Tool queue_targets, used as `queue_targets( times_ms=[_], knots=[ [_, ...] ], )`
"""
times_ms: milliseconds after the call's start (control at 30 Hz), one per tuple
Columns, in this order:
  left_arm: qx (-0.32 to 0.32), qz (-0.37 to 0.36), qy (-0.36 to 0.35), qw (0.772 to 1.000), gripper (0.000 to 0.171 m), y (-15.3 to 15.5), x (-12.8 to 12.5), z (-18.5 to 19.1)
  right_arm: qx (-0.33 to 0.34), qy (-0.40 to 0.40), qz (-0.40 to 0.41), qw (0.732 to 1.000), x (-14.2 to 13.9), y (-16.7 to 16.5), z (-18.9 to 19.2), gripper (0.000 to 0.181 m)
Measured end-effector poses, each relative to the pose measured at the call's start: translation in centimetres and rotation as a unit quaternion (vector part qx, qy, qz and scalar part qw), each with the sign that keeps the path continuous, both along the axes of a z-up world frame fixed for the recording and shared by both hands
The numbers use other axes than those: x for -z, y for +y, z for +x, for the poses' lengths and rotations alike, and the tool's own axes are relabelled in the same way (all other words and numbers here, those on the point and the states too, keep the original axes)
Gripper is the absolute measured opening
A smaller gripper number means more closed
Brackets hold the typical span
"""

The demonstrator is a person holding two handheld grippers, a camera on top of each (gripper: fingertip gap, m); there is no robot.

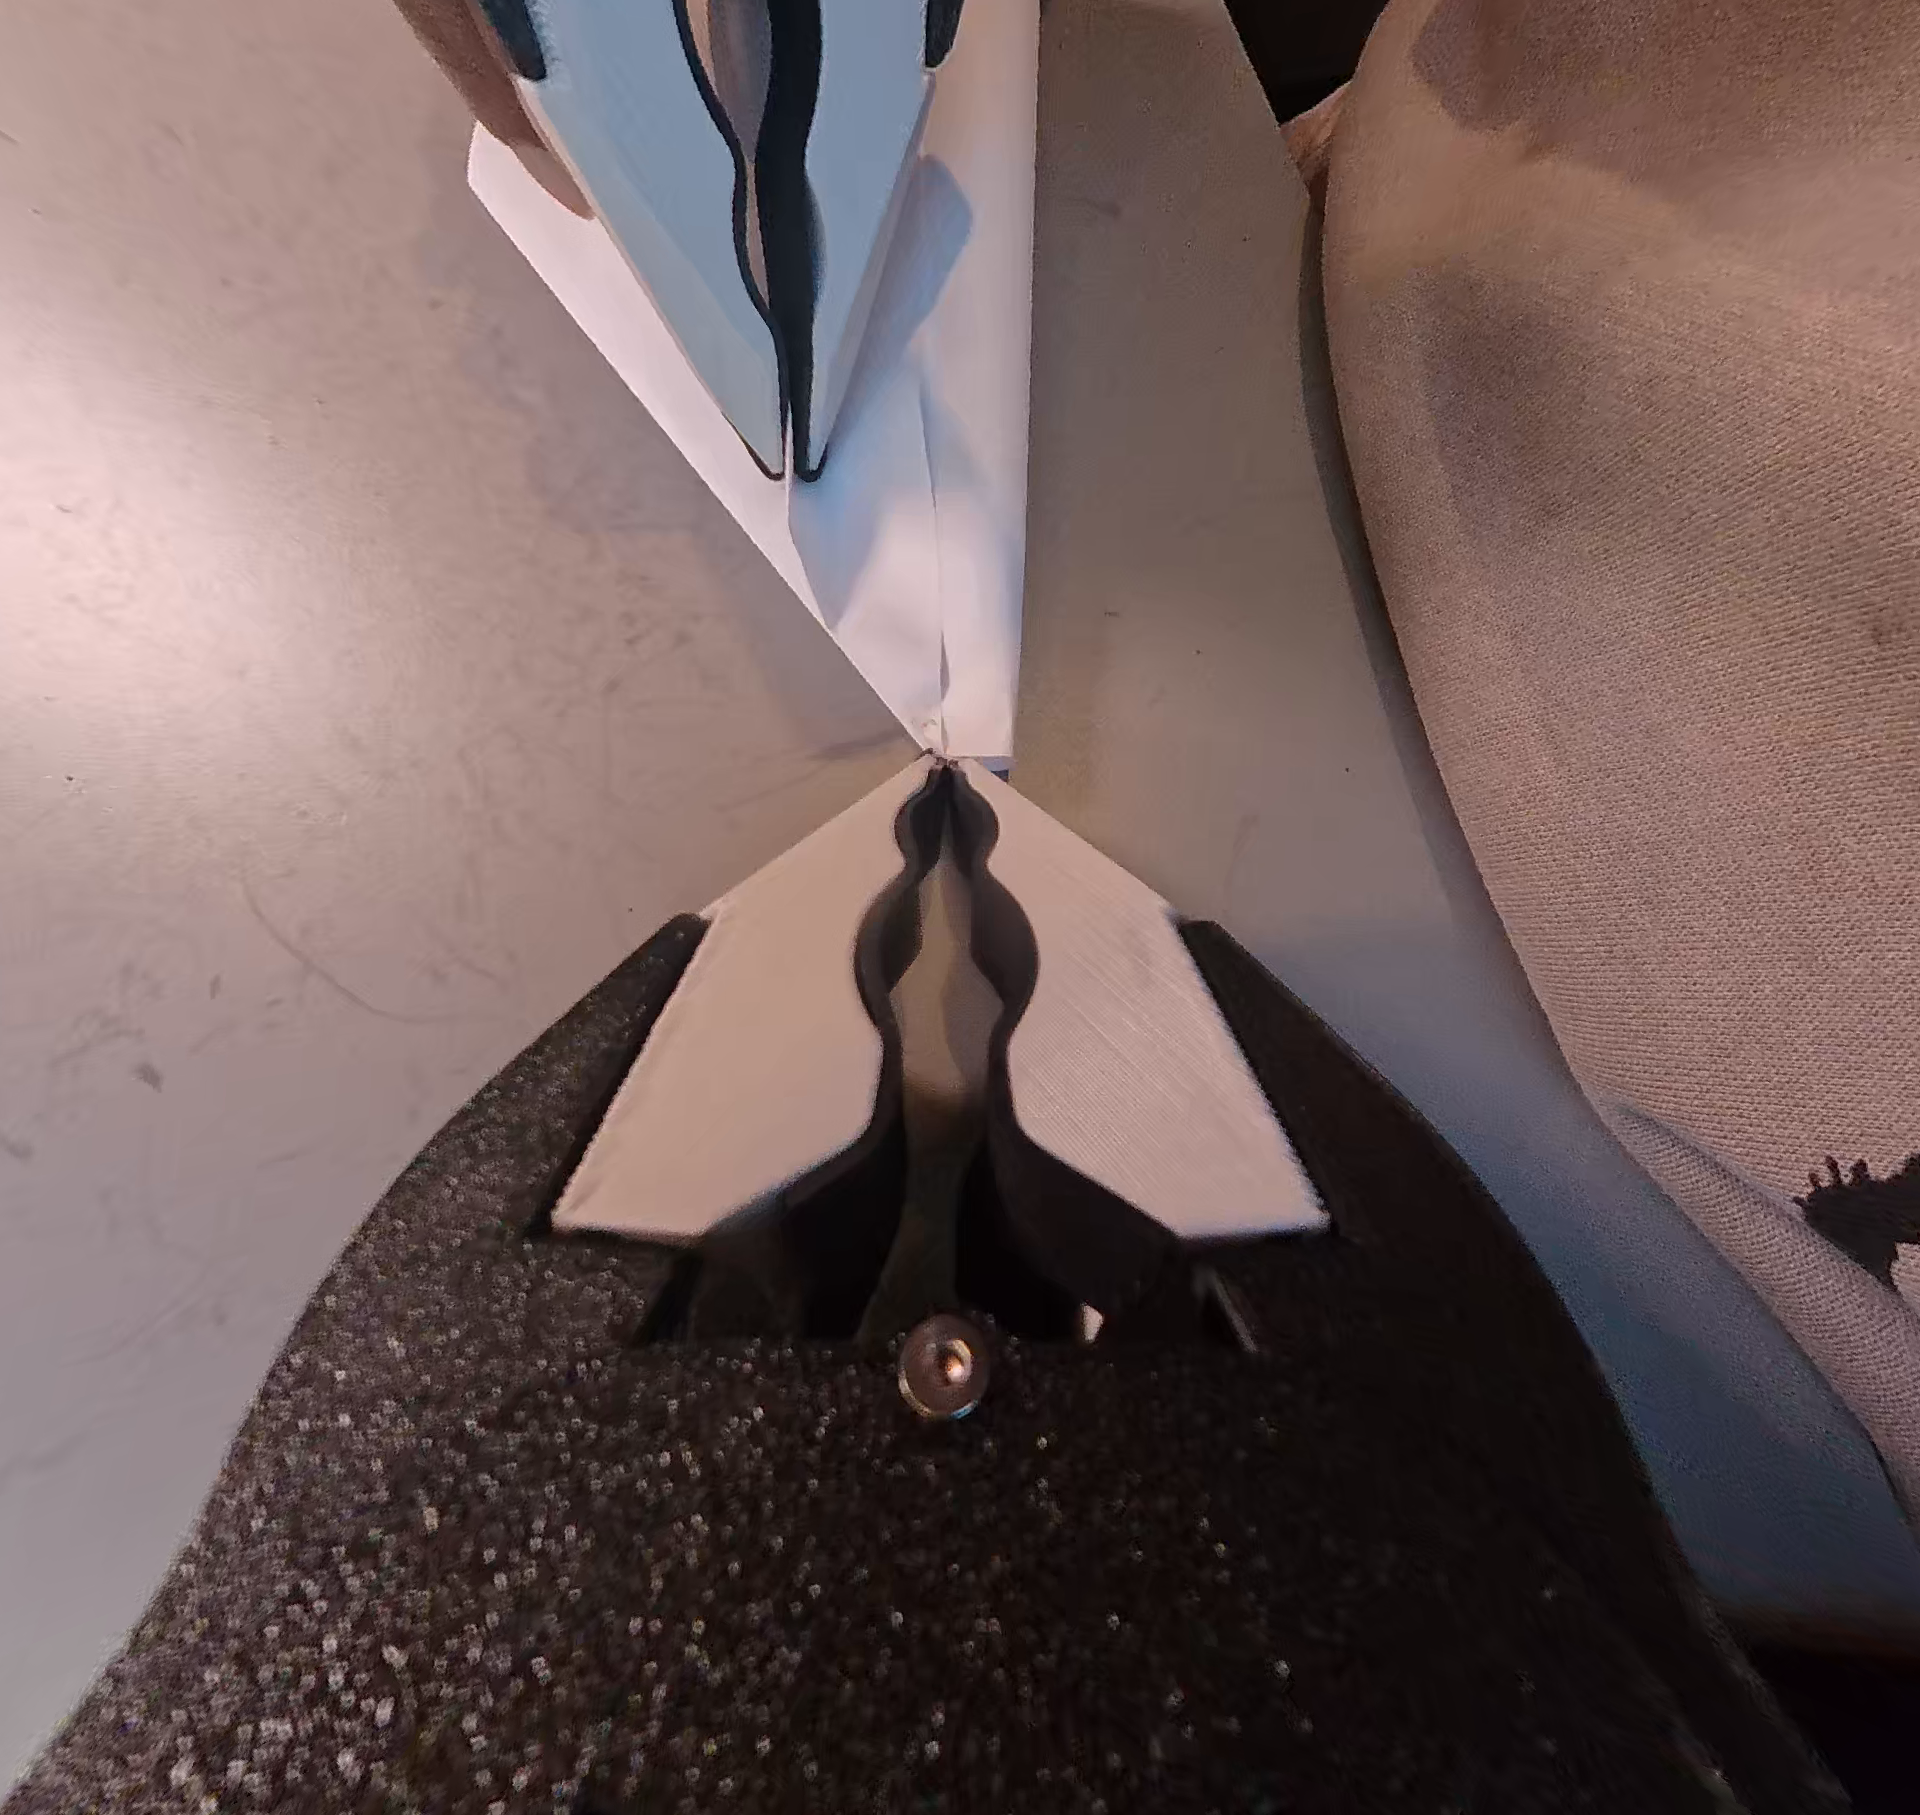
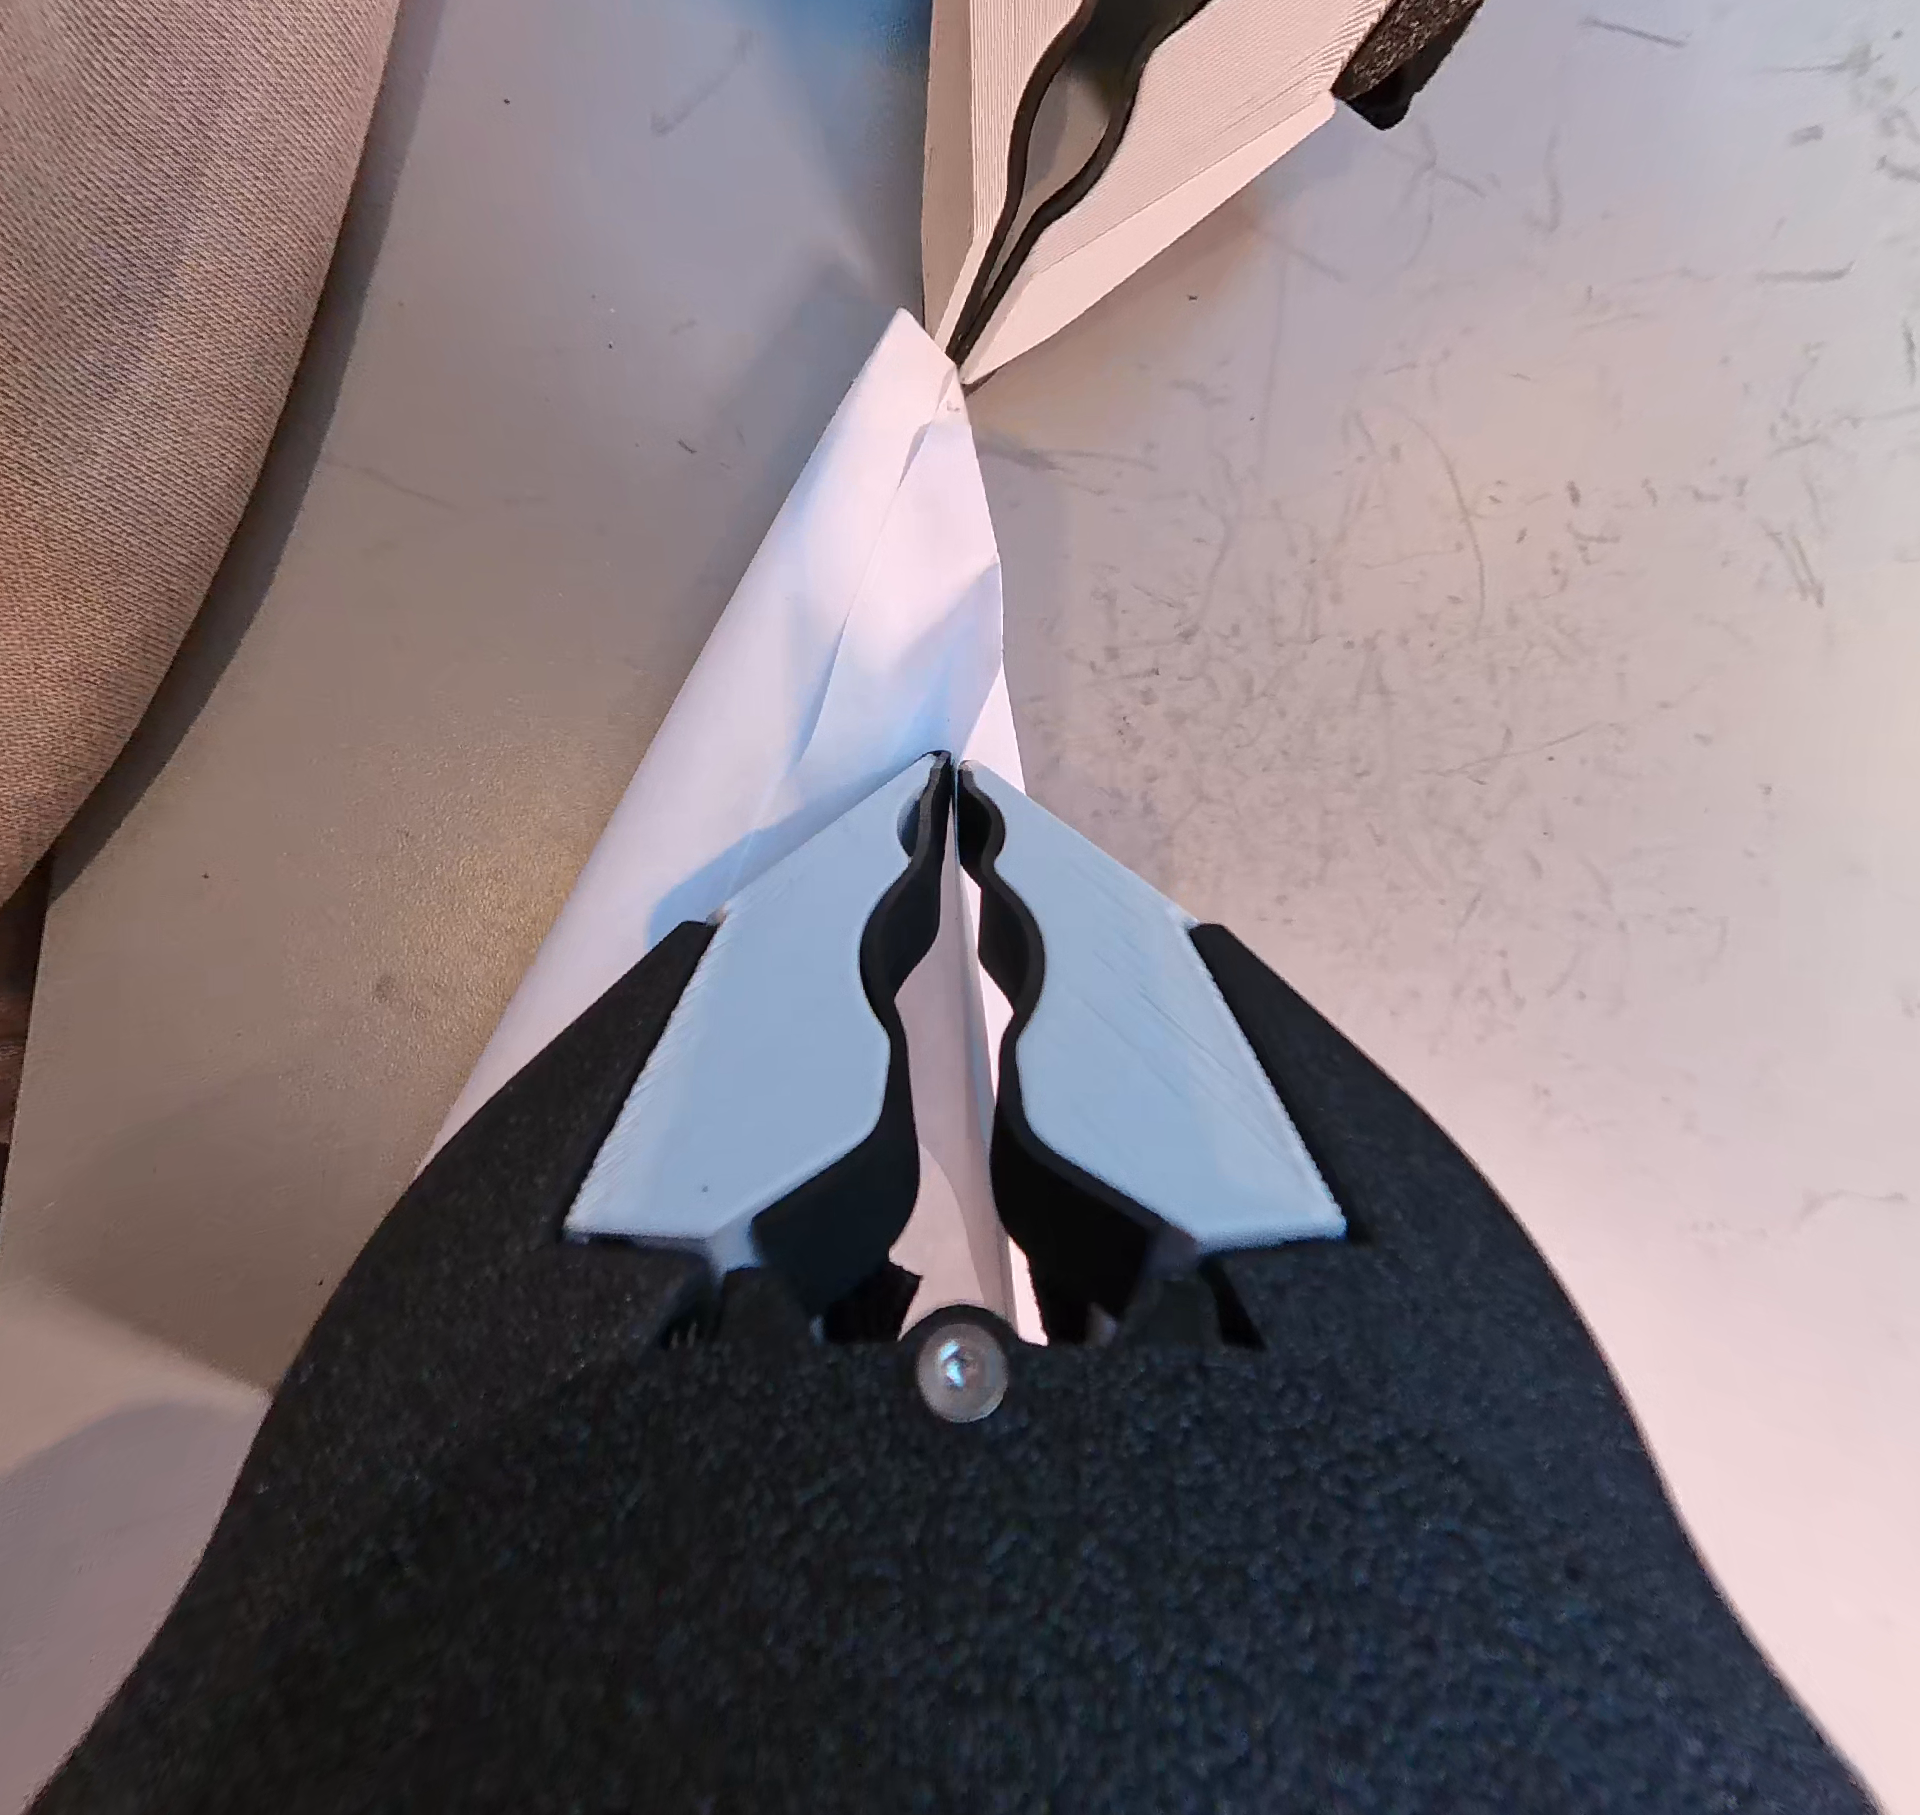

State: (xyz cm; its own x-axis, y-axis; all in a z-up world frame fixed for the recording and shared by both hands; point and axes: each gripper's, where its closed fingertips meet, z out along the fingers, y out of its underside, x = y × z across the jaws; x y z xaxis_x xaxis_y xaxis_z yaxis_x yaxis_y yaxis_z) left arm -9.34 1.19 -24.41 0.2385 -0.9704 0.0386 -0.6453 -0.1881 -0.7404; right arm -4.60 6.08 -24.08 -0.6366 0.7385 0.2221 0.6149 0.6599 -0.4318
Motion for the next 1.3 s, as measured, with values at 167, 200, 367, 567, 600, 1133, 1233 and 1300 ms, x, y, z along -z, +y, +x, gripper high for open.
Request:
queue_targets(
  times_ms=[167, 200, 367, 567, 600, 1133, 1233, 1300],
  knots=[
    [0.000, -0.003, -0.002, 1.000, 0.000, 0.0, 0.0, 0.0, 0.004, -0.005, 0.002, 1.000, 0.0, 0.1, 0.1, 0.000],
    [0.000, -0.004, -0.002, 1.000, 0.000, 0.0, 0.0, 0.0, 0.004, -0.006, 0.002, 1.000, 0.0, 0.2, 0.1, 0.000],
    [-0.001, -0.006, -0.004, 1.000, 0.000, 0.0, 0.0, 0.0, 0.005, -0.010, 0.007, 1.000, 0.1, 0.2, 0.1, 0.000],
    [0.001, -0.018, -0.017, 1.000, 0.000, -0.2, -0.8, -0.7, 0.015, -0.014, -0.002, 1.000, 0.1, 0.2, 0.1, 0.000],
    [0.004, -0.017, -0.031, 0.999, 0.000, -0.4, -1.4, -0.6, 0.017, -0.014, -0.005, 1.000, 0.2, 0.2, 0.1, 0.000],
    [0.005, 0.007, -0.002, 1.000, 0.000, -0.8, -0.5, 0.6, 0.020, -0.017, -0.010, 1.000, 0.2, 0.3, 0.2, 0.000],
    [-0.011, -0.020, -0.009, 1.000, 0.000, -0.7, -0.5, 0.6, 0.017, -0.016, -0.008, 1.000, 0.2, 0.3, 0.2, 0.000],
    [-0.028, -0.066, -0.024, 0.997, 0.000, -0.7, -0.5, 0.6, 0.016, -0.016, -0.007, 1.000, 0.2, 0.3, 0.2, 0.000]
  ],
)
